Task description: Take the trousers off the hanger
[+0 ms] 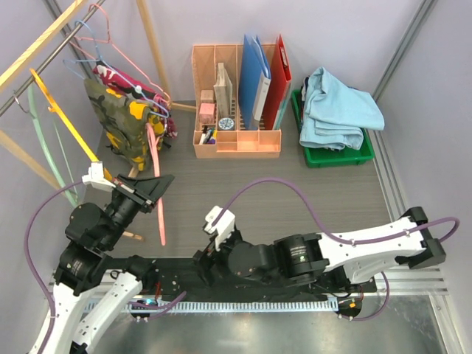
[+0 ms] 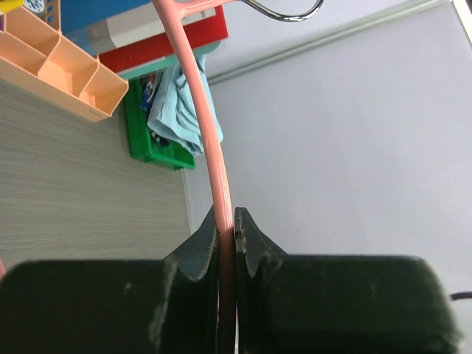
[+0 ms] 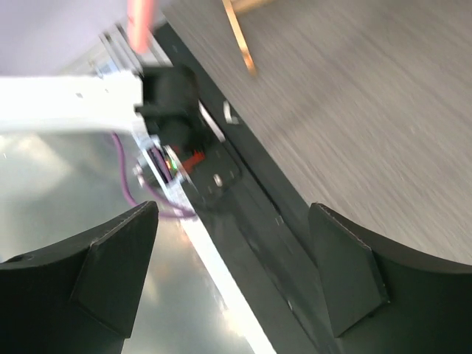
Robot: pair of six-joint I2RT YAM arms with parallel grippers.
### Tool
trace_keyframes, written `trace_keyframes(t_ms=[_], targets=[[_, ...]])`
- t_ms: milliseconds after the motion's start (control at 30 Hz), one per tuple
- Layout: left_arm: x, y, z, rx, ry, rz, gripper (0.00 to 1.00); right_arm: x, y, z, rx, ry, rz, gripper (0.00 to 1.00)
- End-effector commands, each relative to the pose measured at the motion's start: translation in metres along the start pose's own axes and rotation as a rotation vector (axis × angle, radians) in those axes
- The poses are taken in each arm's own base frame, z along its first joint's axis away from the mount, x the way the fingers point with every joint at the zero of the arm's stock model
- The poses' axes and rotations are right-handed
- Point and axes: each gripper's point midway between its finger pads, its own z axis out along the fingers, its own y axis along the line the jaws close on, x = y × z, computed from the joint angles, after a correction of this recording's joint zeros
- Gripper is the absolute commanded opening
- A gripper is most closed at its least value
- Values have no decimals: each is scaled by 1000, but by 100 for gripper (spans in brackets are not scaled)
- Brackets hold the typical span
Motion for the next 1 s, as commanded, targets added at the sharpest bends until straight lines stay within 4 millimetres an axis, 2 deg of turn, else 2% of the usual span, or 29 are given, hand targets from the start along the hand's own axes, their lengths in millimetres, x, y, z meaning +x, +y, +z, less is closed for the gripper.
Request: trace_keyframes(t_ms=[0, 67, 100, 200, 267, 300, 367, 533, 567, 633, 667, 833, 933, 967], targets=[[-36, -26, -8, 92, -183, -10, 0, -89, 34, 7, -26, -325, 138, 87], [-39, -24, -10, 90, -202, -13, 0, -105, 40, 9, -23, -371, 127, 86], [-40, -24, -10, 90, -209, -13, 0, -104, 40, 16, 1, -372, 103, 81], [-38, -24, -10, 89, -201, -23, 0, -128, 44, 16, 26, -430, 72, 75], [-39, -26, -9, 93, -198, -29, 0, -127, 50, 26, 38, -419, 34, 73], [-38, -27, -10, 96, -193, -30, 0, -134, 56, 26, 26, -427, 34, 70], [-38, -29, -10, 102, -193, -41, 0, -132, 61, 36, 31, -417, 18, 68], [-39, -40, -14, 138, -189, -65, 0, -130, 56, 48, 110, -401, -12, 63], [-39, -41, -14, 143, -185, -72, 0, -129, 54, 50, 122, -398, -17, 61], [-37, -45, -16, 158, -173, -81, 0, -128, 51, 52, 139, -398, -20, 49], [-37, -47, -17, 165, -171, -95, 0, -127, 49, 55, 146, -395, -23, 47], [-34, -54, -20, 199, -148, -127, 0, -128, 43, 66, 164, -393, -27, 45], [-33, -57, -22, 216, -139, -148, 0, -131, 37, 70, 181, -398, -13, 30], [-31, -58, -22, 220, -129, -149, 0, -130, 35, 72, 184, -397, -10, 19]])
